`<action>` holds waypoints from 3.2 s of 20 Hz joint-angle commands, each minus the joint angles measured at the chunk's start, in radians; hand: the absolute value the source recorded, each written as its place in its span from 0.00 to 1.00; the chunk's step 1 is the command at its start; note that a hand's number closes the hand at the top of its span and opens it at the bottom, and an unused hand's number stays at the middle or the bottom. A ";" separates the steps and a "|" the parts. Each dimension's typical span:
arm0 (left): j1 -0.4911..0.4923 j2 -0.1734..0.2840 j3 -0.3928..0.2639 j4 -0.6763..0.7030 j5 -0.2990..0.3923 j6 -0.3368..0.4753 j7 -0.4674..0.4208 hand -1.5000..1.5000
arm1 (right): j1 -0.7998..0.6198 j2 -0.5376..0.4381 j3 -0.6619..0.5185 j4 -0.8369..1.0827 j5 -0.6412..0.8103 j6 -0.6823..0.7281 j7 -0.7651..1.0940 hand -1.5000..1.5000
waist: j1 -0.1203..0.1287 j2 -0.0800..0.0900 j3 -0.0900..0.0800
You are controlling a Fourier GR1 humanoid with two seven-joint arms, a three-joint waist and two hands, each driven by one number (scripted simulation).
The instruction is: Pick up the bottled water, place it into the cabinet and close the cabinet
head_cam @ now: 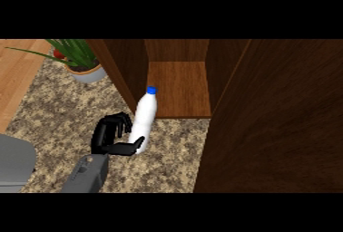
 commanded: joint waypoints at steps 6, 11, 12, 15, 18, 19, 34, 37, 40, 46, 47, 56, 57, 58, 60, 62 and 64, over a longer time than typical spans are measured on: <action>0.071 -0.024 -0.304 -0.269 0.296 0.129 0.187 1.00 | 0.085 -0.029 0.045 -0.099 0.078 -0.004 -0.024 0.00 | 0.000 -0.002 0.001; -0.010 -0.024 -0.437 -0.360 0.378 0.343 0.296 1.00 | 0.124 -0.031 0.086 -0.069 0.081 -0.009 -0.087 0.00 | -0.008 0.001 0.000; -0.027 -0.024 -0.369 -0.356 0.341 0.317 0.326 1.00 | 0.102 -0.032 0.079 -0.130 0.105 -0.025 -0.023 0.00 | -0.004 0.002 0.000; -0.111 -0.024 -0.445 -0.394 0.404 0.382 0.417 1.00 | 0.101 -0.037 0.046 -0.114 0.068 -0.026 -0.039 0.00 | -0.009 0.002 0.000; -0.150 -0.024 -0.454 -0.357 0.397 0.447 0.410 1.00 | 0.168 -0.078 0.006 -0.076 0.005 0.018 -0.145 0.00 | -0.007 0.004 0.001; -0.169 -0.024 -0.550 -0.385 0.431 0.548 0.429 1.00 | 0.148 -0.071 0.015 -0.116 0.018 0.003 -0.099 0.00 | -0.015 0.004 0.000; -0.440 -0.024 -0.456 0.030 0.586 0.571 0.369 1.00 | 0.109 -0.081 -0.093 -0.108 -0.099 0.031 -0.089 0.00 | -0.021 0.012 0.000; -0.524 -0.024 -0.487 0.108 0.658 0.640 0.379 1.00 | 0.106 -0.059 -0.065 -0.056 -0.082 0.021 -0.106 0.00 | -0.034 0.014 0.000; -0.556 -0.024 -0.431 0.205 0.597 0.640 0.349 1.00 | 0.229 -0.105 -0.024 -0.130 -0.069 0.043 -0.179 0.00 | -0.038 0.012 0.001; -0.645 -0.024 -0.404 0.354 0.622 0.717 0.296 1.00 | 0.234 -0.106 -0.019 -0.099 -0.073 0.060 -0.216 0.00 | -0.061 0.018 0.000; -0.648 -0.024 -0.415 0.400 0.597 0.705 0.259 1.00 | 0.191 -0.081 -0.012 -0.049 -0.062 0.047 -0.205 0.00 | -0.066 0.025 -0.001; -0.745 -0.024 -0.388 0.524 0.562 0.713 0.224 1.00 | 0.248 -0.122 -0.081 -0.082 -0.129 0.096 -0.247 0.00 | -0.061 0.023 0.001; -0.726 -0.022 -0.383 0.552 0.556 0.706 0.201 0.00 | 0.209 -0.100 -0.075 -0.066 -0.114 0.084 -0.226 0.00 | -0.055 0.026 0.000; -0.748 -0.024 -0.406 0.537 0.561 0.731 0.241 0.00 | 0.212 -0.105 -0.078 -0.067 -0.128 0.104 -0.256 0.00 | -0.071 0.026 0.000; -0.789 0.009 -0.377 0.570 0.563 0.668 0.267 0.00 | 0.232 -0.109 -0.090 -0.071 -0.136 0.104 -0.242 0.00 | -0.063 0.027 0.000; -0.763 -0.023 -0.360 0.577 0.575 0.699 0.218 0.00 | 0.207 -0.108 -0.091 -0.090 -0.138 0.109 -0.215 0.00 | -0.074 0.033 -0.001; -0.746 -0.024 -0.350 0.562 0.589 0.699 0.184 0.00 | 0.195 -0.090 -0.084 -0.076 -0.135 0.102 -0.219 0.00 | -0.086 0.036 -0.001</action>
